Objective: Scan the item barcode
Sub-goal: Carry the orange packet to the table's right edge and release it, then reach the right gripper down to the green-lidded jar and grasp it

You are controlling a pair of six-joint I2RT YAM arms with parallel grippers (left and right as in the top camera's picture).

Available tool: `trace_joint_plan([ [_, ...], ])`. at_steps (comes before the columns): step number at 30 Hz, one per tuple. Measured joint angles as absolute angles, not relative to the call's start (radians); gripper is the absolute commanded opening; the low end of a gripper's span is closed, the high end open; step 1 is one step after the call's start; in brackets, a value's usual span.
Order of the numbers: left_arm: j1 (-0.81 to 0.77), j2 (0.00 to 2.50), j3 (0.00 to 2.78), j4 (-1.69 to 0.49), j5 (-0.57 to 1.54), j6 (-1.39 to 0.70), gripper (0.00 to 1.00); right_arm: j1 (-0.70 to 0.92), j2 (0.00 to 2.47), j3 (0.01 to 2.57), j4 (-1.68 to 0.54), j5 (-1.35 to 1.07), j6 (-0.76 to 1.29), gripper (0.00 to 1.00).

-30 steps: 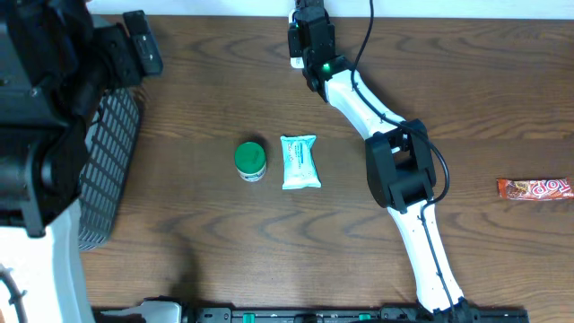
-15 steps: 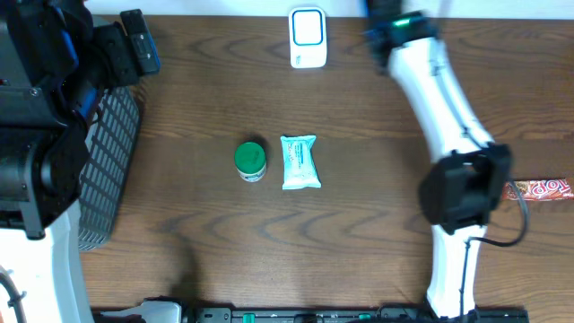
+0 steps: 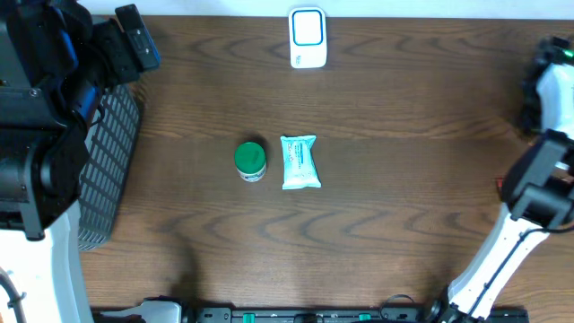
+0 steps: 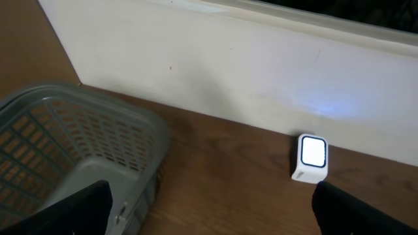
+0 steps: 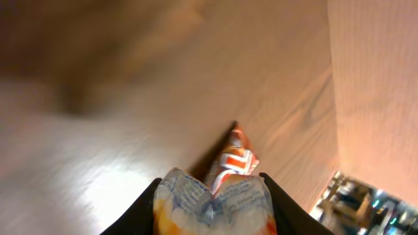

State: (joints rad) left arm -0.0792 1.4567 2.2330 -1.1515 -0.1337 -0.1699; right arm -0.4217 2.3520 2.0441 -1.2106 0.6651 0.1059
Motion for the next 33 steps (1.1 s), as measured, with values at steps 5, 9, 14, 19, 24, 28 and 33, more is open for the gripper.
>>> trace_joint_plan([
  [5,-0.079,1.457,2.233,-1.147,-0.134,-0.187,0.98,-0.500,2.352,2.048,-1.219,0.639,0.104,0.99],
  [9,-0.079,1.457,2.233,-1.146,-0.134,-0.188,0.98,-0.480,2.352,2.101,-1.239,0.562,0.110,0.99],
  [14,-0.079,1.457,2.233,-1.145,-0.134,-0.209,0.98,-0.367,2.305,2.168,-1.324,0.270,0.141,0.99],
  [19,-0.079,1.455,2.233,-1.148,-0.134,-0.213,0.98,-0.207,2.255,2.180,-1.390,-0.067,0.152,0.97],
  [24,-0.079,1.435,2.233,-1.152,-0.134,-0.213,0.98,-0.021,2.254,2.179,-1.419,-0.203,0.152,0.99],
  [28,-0.079,1.402,2.233,-1.153,-0.134,-0.213,0.98,0.166,2.254,2.179,-1.435,-0.225,0.163,0.99],
  [33,-0.079,1.357,2.233,-1.157,-0.134,-0.213,0.98,0.369,2.254,2.179,-1.425,-0.344,0.188,0.99],
])
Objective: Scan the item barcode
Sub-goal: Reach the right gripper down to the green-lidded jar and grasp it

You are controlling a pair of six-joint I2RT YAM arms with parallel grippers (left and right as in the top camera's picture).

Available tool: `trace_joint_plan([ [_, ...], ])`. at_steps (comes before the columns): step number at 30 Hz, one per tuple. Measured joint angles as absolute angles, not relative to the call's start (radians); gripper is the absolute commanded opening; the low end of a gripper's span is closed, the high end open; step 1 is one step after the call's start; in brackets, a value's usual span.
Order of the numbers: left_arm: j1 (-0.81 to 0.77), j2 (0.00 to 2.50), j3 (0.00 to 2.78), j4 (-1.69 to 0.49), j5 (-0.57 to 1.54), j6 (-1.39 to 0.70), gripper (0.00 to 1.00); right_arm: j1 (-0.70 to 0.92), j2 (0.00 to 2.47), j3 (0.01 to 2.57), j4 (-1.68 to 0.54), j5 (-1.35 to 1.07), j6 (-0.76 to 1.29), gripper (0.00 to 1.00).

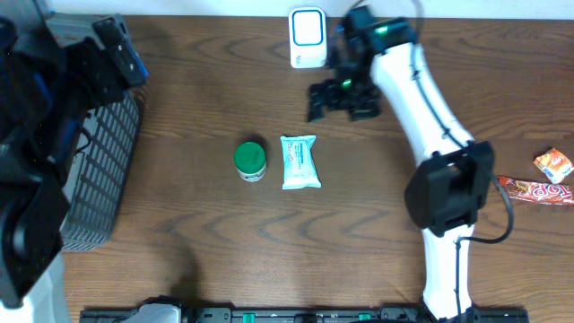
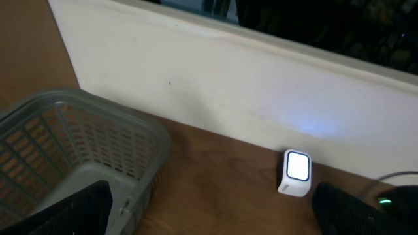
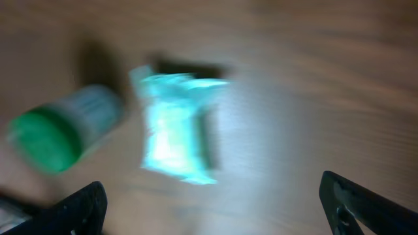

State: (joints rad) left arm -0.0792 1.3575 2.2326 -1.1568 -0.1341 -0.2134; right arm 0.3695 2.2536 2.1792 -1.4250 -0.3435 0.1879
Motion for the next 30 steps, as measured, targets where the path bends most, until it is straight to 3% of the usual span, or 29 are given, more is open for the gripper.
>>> trace_joint_plan([
  [7,-0.079,1.314,2.233,-1.160,-0.134,-0.213,0.98,0.559,2.254,2.179,-1.331,-0.402,0.283,0.99],
  [16,-0.079,1.277,2.233,-1.163,-0.134,-0.213,0.98,0.646,2.254,2.179,-1.346,-0.383,1.135,0.99],
  [21,-0.079,1.261,2.233,-1.164,-0.134,-0.214,0.98,0.672,2.254,2.179,-1.339,-0.330,1.486,0.99],
  [30,-0.099,1.252,2.233,-1.170,-0.134,-0.215,0.98,0.756,2.293,2.178,-1.233,-0.287,1.763,0.99],
])
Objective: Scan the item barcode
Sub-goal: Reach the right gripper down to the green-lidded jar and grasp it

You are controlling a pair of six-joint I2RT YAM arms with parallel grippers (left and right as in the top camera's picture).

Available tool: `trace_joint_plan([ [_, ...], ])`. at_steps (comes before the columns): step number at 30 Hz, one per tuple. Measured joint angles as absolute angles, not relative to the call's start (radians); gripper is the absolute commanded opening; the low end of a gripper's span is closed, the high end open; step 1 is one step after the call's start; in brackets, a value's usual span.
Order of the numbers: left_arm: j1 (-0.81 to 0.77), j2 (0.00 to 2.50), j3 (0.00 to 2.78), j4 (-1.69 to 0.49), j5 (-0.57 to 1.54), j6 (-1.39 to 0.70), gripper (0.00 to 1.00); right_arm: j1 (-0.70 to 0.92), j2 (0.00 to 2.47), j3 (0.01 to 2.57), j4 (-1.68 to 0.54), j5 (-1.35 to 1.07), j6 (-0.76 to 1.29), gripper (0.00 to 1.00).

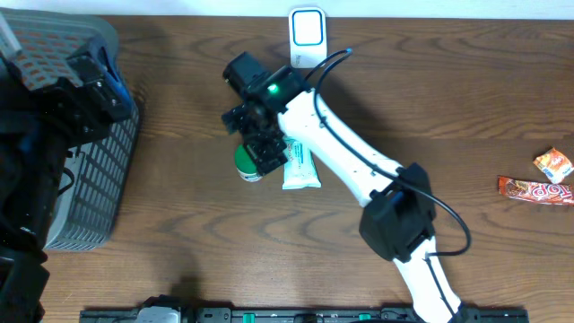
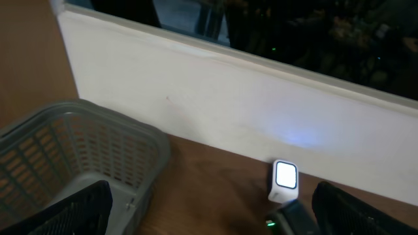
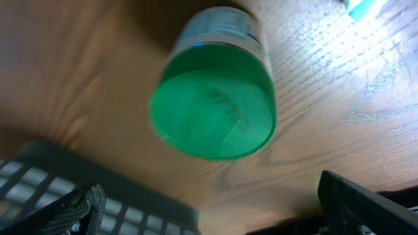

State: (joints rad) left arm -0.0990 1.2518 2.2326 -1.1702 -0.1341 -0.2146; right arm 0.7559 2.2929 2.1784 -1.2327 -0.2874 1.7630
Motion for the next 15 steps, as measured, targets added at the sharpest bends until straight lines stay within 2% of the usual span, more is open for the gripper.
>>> trace_joint_plan([
  [11,-0.133,1.248,2.233,-1.170,-0.134,-0.215,0.98,0.754,2.403,2.177,-1.236,-0.248,1.829,0.97],
  [14,-0.133,1.248,2.233,-1.170,-0.134,-0.215,0.98,0.754,2.405,2.177,-1.235,-0.224,1.842,0.68],
  [15,-0.133,1.248,2.233,-1.170,-0.134,-0.215,0.98,0.754,2.408,2.177,-1.233,-0.217,1.845,0.63],
])
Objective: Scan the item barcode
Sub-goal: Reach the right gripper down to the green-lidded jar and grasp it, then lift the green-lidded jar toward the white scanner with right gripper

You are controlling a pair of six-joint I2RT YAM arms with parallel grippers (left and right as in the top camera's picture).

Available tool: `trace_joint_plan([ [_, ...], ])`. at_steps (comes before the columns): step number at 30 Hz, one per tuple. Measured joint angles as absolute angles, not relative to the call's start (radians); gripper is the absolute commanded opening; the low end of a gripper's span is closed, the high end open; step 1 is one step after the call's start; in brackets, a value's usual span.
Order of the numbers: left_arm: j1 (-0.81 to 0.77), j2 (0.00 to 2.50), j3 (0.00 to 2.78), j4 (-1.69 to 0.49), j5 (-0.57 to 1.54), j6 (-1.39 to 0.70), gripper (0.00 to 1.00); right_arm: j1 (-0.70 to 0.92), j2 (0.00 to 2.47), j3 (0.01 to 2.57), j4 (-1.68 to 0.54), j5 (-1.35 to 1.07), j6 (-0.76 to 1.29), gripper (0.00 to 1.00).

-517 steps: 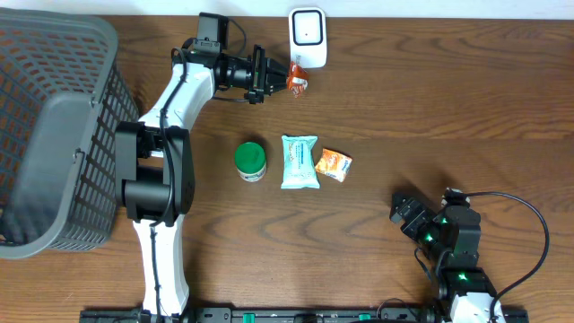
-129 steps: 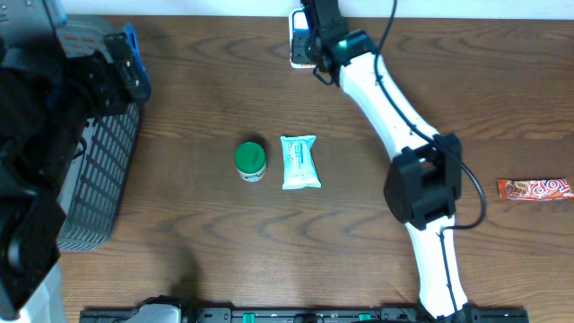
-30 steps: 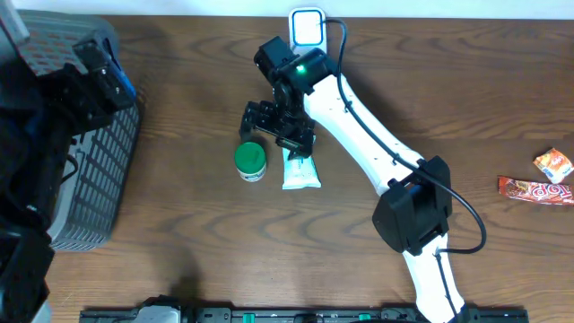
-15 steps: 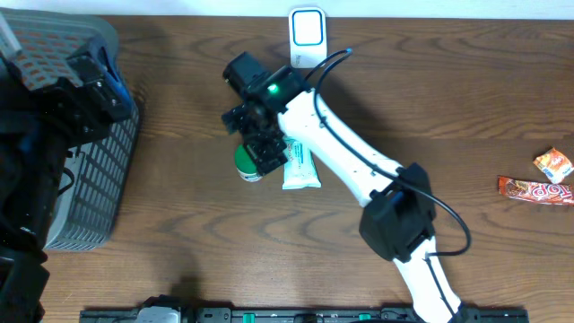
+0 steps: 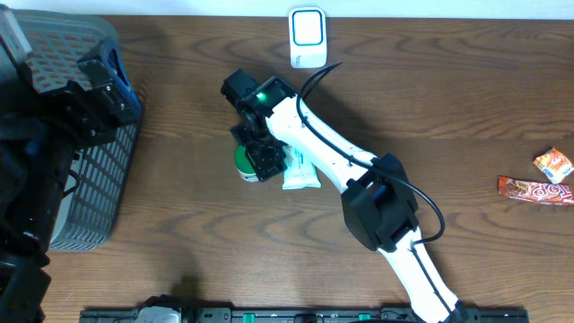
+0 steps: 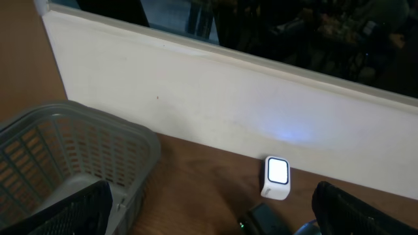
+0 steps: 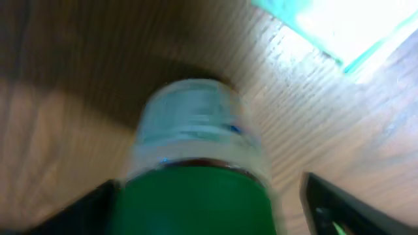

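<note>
A green-capped bottle stands mid-table, with a teal packet lying just to its right. The white scanner sits at the far edge, its window lit in the left wrist view. My right gripper is down over the bottle and open. In the right wrist view the green cap fills the space between the fingers, with a gap showing on the right side. My left gripper hovers open and empty near the basket.
A grey mesh basket stands at the left edge, also seen from the left wrist. Two orange snack packets lie at the far right. A white wall runs behind the scanner.
My right gripper sat just off the bottle's cap; it is now closer, with the cap between its open fingers. The left arm shifted slightly.
My right gripper was at the table's far right with an orange snack packet between its fingers. Then the snacks lay on the table and the gripper was open near the scanner. Then it was over the green-capped bottle, and now it straddles the cap.
</note>
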State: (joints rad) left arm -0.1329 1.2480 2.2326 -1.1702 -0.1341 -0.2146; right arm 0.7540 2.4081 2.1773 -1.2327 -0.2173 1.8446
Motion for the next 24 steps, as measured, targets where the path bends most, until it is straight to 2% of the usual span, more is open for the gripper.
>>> trace_joint_plan([
  [1,-0.133,1.248,2.233,-1.171,-0.134,-0.215,0.98,0.754,2.412,2.177,-1.233,-0.210,1.848,0.63],
  [6,-0.133,1.248,2.233,-1.170,-0.134,-0.215,0.98,0.754,2.418,2.179,-1.241,-0.205,1.840,0.47],
  [12,-0.133,1.248,2.233,-1.171,-0.134,-0.218,0.98,0.756,2.418,2.180,-1.241,-0.197,1.752,0.45],
  [15,-0.133,1.248,2.233,-1.171,-0.134,-0.217,0.98,0.755,2.418,2.180,-1.228,-0.194,1.582,0.45],
  [19,-0.133,1.248,2.233,-1.170,-0.134,-0.217,0.98,0.735,2.417,2.193,-1.192,-0.178,1.196,0.49],
  [24,-0.133,1.248,2.233,-1.170,-0.134,-0.217,0.98,0.681,2.417,2.200,-1.328,-0.122,0.792,0.50],
])
